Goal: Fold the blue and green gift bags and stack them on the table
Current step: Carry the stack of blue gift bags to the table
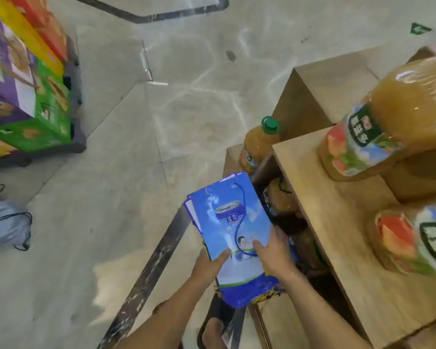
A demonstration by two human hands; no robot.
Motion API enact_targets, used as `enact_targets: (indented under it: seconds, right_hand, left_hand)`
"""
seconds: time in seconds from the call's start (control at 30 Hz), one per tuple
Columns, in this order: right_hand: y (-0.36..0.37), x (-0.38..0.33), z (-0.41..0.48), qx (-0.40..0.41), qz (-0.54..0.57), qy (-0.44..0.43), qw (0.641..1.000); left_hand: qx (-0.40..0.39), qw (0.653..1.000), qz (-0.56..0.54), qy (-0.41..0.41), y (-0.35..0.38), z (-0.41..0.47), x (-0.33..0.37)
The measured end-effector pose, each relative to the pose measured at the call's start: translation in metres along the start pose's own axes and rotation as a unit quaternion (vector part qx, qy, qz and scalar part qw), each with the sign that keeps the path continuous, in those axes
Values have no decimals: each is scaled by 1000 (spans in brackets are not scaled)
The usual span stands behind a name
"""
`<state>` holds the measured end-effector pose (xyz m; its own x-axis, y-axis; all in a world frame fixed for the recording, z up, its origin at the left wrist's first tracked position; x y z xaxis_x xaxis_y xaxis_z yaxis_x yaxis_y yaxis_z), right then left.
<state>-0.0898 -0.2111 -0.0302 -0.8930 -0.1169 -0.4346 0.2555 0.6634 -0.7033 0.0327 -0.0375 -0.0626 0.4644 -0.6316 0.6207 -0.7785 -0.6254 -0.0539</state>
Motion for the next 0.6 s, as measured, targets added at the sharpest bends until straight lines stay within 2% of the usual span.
enact_targets:
  seconds: [0.03, 0.1, 0.2, 0.33, 0.47, 0.6]
  right_hand:
    - [4, 0, 14, 21, -20, -9, 1000]
    - [11, 6, 41, 28, -72, 18, 997]
    - [28, 19, 68, 12, -92, 51, 994]
    - [54, 48, 95, -18, -101, 72, 992]
    - [69, 69, 119, -70, -23, 106, 992]
    - [84, 78, 124, -100, 31, 133, 985]
  left_hand:
    - [26, 999, -22, -5, -3, 18, -10]
    - [29, 994, -80, -63, -3, 55, -38]
    - [-4, 986, -135, -93, 4, 90, -54]
    - [-58, 981, -167, -78, 12, 116, -67]
    - [-84, 979, -181, -39, 8, 134, -76]
    - [-93, 978, -179, -60, 0, 142, -82]
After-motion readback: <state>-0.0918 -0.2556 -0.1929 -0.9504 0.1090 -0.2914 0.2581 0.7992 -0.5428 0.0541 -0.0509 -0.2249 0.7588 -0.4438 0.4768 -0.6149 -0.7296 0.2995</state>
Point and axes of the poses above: each hand's wrist, its own z-axis towards the middle knuckle, its own y-axis out of the palm, x = y × z, the point moved 8 cm from there along z, towards the middle knuckle, and after that the axes turned 1 degree about x, right-handed, at the moved point
